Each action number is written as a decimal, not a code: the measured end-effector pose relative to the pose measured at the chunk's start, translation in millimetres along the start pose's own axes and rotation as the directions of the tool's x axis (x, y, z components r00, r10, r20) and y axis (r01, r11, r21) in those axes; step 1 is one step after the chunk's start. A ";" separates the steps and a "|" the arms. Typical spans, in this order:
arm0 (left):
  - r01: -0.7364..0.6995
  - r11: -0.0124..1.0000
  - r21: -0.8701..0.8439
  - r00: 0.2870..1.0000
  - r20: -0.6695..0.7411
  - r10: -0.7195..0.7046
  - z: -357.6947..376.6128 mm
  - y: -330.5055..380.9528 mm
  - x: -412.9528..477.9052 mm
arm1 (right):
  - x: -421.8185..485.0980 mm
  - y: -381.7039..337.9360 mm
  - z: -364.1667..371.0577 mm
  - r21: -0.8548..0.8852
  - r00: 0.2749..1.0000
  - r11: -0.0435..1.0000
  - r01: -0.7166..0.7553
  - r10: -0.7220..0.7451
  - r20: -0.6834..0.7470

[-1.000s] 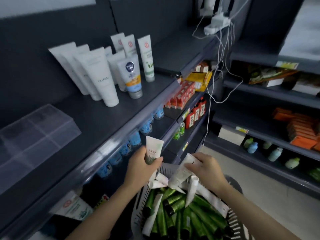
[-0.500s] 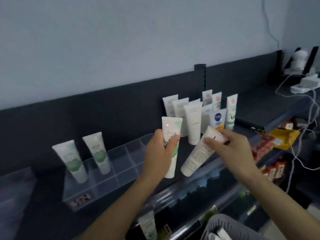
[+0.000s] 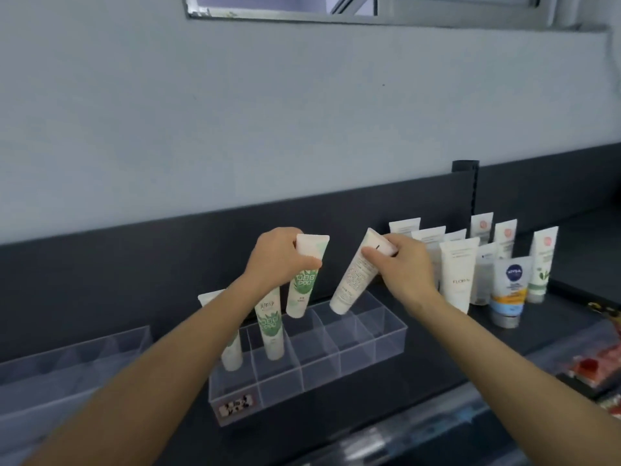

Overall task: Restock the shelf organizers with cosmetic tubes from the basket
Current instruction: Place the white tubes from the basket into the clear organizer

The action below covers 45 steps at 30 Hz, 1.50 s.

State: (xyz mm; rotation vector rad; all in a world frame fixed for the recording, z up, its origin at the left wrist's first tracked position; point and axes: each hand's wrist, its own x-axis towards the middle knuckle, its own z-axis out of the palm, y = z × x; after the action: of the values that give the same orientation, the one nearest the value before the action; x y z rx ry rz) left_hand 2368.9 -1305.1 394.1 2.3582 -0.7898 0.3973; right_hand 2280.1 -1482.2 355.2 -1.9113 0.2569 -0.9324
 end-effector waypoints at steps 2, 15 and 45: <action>0.021 0.997 0.070 0.998 0.057 -0.025 -0.1 -9.6 6.8 | 5.5 5.0 12.5 -0.043 1.000 0.999 0.001 0.000 0.024; -0.090 0.947 0.308 0.969 0.249 0.011 22.5 -44.4 19.5 | 22.1 37.7 67.7 -0.447 0.975 0.892 0.060 0.042 0.216; -0.058 0.930 0.364 0.977 0.214 -0.023 16.0 -52.8 3.7 | 18.3 62.3 77.2 -0.400 0.884 0.911 0.100 0.103 0.455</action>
State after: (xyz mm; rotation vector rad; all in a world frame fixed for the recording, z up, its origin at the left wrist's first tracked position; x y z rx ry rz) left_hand 2406.1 -1283.5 359.3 2.7841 -0.9006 0.3226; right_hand 2359.2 -1472.5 293.2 -2.4639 0.1738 -0.3979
